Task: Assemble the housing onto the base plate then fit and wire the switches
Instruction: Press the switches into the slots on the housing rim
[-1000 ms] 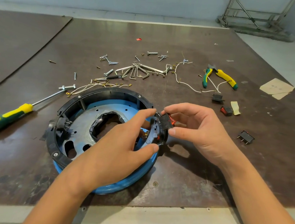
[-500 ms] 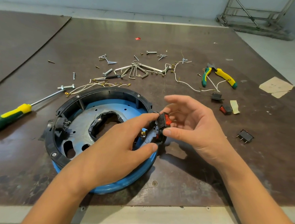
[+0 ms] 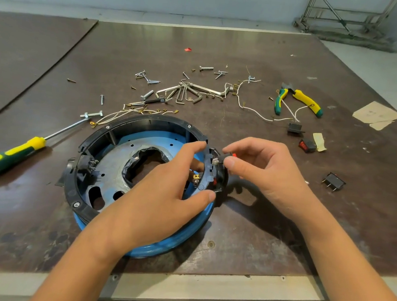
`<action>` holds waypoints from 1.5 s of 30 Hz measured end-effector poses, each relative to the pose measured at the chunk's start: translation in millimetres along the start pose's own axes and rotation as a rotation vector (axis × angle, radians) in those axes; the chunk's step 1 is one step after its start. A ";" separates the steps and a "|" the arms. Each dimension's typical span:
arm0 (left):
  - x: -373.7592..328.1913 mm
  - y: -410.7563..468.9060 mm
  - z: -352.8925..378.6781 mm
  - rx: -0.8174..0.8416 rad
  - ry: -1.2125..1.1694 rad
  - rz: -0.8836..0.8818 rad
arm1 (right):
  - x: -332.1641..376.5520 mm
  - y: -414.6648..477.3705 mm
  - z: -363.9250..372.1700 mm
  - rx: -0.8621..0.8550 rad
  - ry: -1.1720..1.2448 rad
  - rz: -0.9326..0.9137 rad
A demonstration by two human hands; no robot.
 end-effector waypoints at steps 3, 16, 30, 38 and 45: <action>1.1 0.0 -0.1 -0.005 -0.006 -0.020 | -1.8 0.5 4.5 -0.002 -0.085 0.014; -2.9 -0.1 -1.9 -0.012 -0.013 -0.046 | -7.7 3.6 -1.0 -0.044 -0.094 -0.007; -4.1 0.8 -1.3 0.005 -0.003 -0.010 | -13.9 -1.7 4.2 0.148 0.056 0.187; -5.0 0.5 -1.7 0.005 -0.005 -0.020 | -12.5 -2.8 0.0 0.190 -0.028 0.181; -3.5 -2.0 -1.0 -0.001 0.004 -0.050 | -9.2 -2.9 4.3 0.245 -0.087 0.174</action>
Point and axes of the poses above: each hand's wrist, its own y-axis towards the middle knuckle, its own z-axis out of the palm, x = y × z, the point moved 6 cm from there along y, towards the middle knuckle, and after that the axes turned 5 degrees about -y, right-handed, at the moved point
